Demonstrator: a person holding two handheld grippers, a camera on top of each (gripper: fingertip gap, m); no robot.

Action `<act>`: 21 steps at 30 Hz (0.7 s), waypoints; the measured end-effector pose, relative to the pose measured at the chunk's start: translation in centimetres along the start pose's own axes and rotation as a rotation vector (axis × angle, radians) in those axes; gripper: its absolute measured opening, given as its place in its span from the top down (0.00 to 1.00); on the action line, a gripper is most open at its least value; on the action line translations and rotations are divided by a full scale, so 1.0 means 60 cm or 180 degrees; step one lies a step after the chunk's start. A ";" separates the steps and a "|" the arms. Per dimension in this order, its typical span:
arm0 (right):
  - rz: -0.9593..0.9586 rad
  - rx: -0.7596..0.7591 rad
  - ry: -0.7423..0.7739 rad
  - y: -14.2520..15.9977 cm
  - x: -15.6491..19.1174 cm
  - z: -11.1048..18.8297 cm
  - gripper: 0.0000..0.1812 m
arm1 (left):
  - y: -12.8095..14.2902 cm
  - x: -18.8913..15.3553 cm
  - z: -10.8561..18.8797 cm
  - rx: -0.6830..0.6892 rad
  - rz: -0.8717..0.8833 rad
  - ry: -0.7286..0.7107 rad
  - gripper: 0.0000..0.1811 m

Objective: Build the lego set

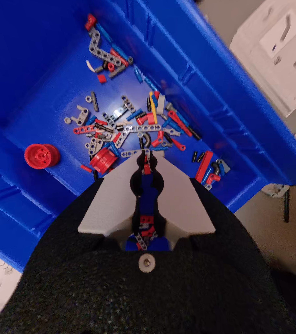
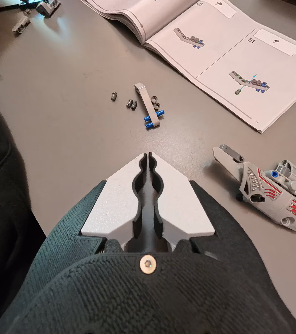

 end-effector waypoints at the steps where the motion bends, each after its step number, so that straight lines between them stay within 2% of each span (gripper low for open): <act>1: 0.0001 0.0001 0.0012 0.000 -0.001 0.000 1.00 | -0.009 0.001 0.003 -0.0105 0.0051 0.0000 0.98; 4: 0.0026 0.0008 0.0042 0.000 -0.001 0.000 1.00 | -0.041 0.015 -0.005 -0.0382 0.0172 -0.0221 0.95; 6: 0.0055 0.0016 0.0067 0.000 0.000 0.000 1.00 | -0.056 0.000 -0.016 -0.0482 0.0106 -0.0085 0.95; 8: 0.0070 0.0020 0.0081 0.000 0.000 0.000 1.00 | -0.058 -0.022 -0.032 -0.0448 -0.0043 0.0106 0.94; 12: 0.0063 0.0018 0.0075 0.000 0.000 0.000 1.00 | -0.058 -0.033 -0.064 -0.0338 -0.0144 0.0122 0.95; 14: 0.0065 0.0019 0.0077 0.000 0.000 0.000 1.00 | -0.048 -0.038 -0.073 -0.0200 -0.0161 0.0202 0.95; 17: 0.0068 0.0020 0.0080 0.000 0.000 0.000 1.00 | -0.035 -0.023 -0.074 -0.0062 -0.0080 0.0066 0.96; 21: 0.0058 0.0018 0.0071 0.000 0.000 0.000 1.00 | 0.009 -0.010 -0.067 0.0380 -0.0134 -0.0029 0.97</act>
Point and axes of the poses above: each gripper's, where its closed fingertips meet, z back along the fingers, y out of its underside, x = y × z across the jaws, the point moved 3 cm from there along z, back along the fingers, and after that the axes turned 15 degrees about -y, right-handed, at the moved point
